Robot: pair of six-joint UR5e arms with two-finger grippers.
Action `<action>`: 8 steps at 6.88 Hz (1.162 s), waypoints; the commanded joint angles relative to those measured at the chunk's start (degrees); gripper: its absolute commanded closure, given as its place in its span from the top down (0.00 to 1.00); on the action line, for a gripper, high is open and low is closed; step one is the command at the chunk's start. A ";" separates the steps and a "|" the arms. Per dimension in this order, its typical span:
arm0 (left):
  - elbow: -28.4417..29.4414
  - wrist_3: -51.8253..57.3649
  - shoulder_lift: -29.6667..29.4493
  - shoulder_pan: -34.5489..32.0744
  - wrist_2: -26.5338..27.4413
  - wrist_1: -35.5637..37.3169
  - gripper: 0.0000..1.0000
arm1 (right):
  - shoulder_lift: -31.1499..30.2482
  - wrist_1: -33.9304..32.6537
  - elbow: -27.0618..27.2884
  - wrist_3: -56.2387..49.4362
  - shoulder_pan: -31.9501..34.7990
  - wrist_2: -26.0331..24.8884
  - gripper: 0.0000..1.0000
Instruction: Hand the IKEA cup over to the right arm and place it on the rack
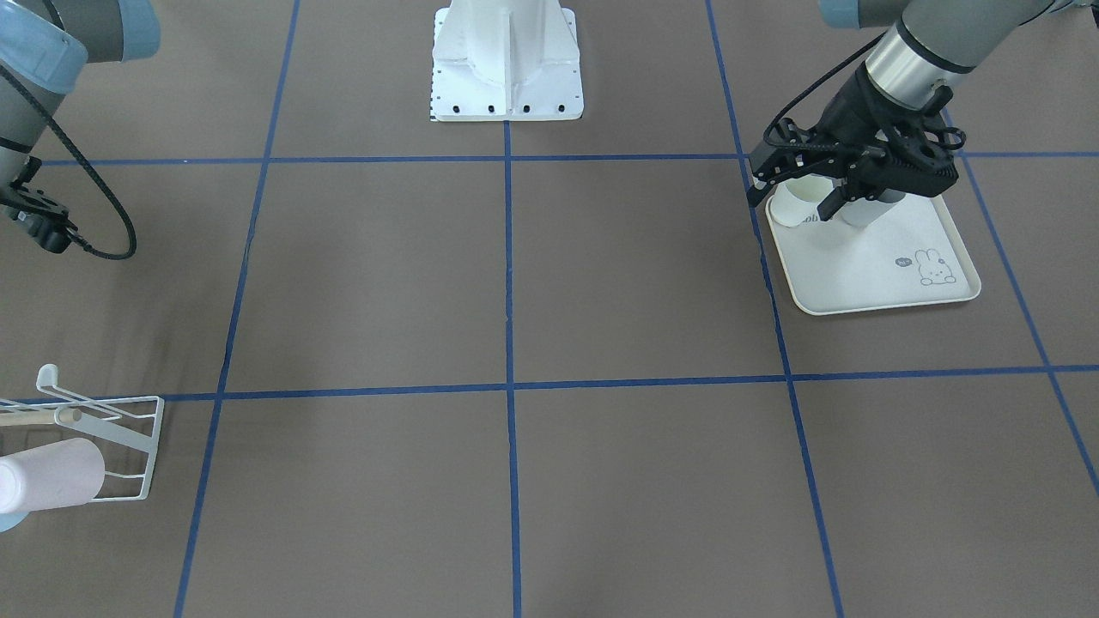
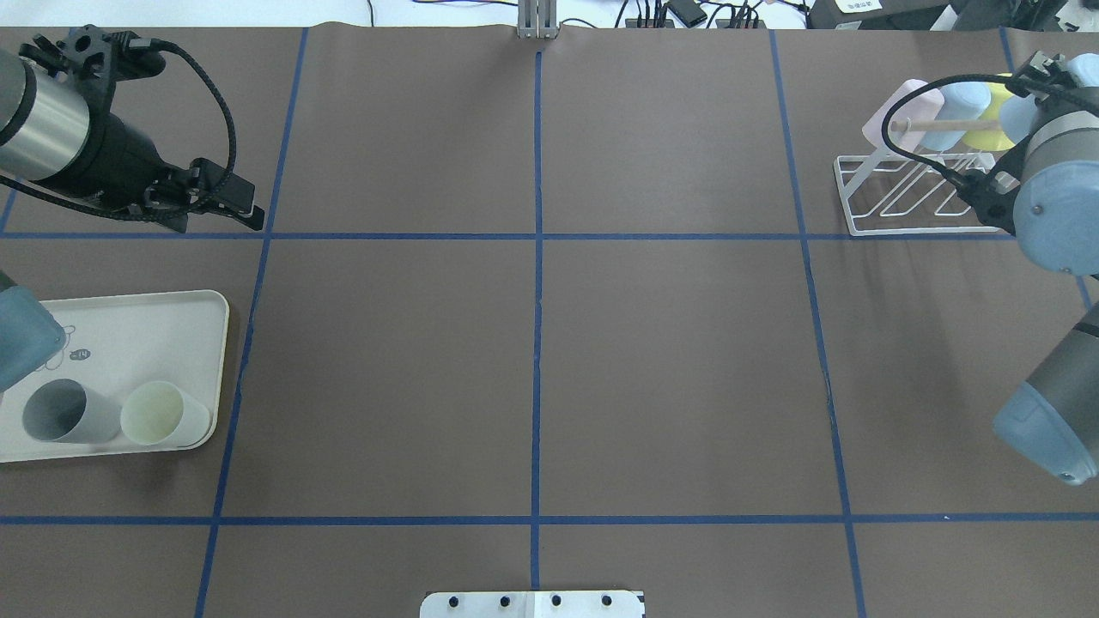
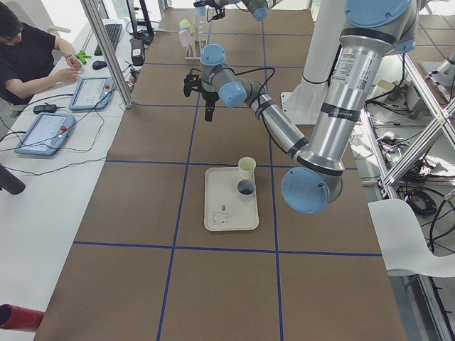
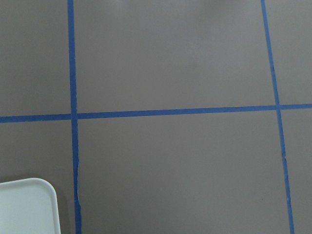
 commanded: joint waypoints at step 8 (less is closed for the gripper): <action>0.09 -0.07 0.09 0.04 -0.01 0.00 1.00 | 0.98 1.23 -7.59 2.80 -4.38 -4.57 0.25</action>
